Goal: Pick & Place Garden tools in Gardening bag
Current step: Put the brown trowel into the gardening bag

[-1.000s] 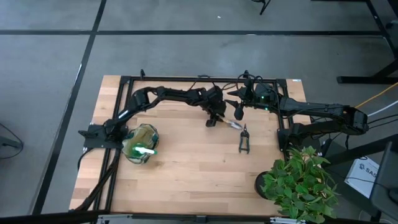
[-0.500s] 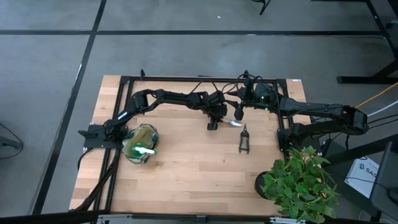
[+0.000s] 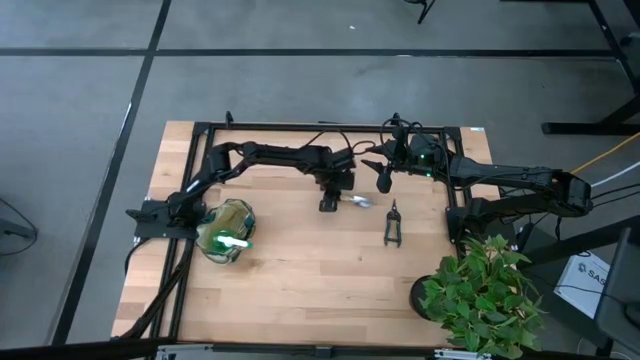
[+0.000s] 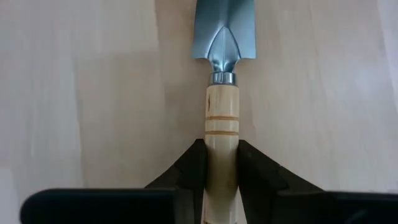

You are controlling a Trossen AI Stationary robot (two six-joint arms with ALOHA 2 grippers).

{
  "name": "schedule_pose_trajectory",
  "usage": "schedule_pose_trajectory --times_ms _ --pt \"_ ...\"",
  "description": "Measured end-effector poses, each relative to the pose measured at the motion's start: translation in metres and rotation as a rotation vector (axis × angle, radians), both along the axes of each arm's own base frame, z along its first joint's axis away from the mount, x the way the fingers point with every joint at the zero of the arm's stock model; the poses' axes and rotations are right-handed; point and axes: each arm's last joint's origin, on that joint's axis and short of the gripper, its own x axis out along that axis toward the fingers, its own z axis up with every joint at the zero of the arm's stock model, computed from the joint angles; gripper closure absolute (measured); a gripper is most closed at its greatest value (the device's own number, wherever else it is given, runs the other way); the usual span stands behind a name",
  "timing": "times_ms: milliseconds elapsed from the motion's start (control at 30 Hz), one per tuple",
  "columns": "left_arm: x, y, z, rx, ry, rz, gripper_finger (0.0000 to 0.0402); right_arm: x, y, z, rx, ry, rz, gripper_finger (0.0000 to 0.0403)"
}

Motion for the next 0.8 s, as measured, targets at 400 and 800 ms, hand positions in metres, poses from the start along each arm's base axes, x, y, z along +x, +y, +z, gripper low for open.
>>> schedule_pose_trajectory --times_ms 400,800 --pt "-0.034 -0.006 0.054 0.128 0.105 0.061 0.0338 0.0 0.0 0.0 -0.001 -0.003 0.0 0.0224" --pt "-0.107 -0.033 0.126 0.245 0.02 0.237 0.0338 0.0 0.0 0.0 0.0 0.0 0.001 0.0224"
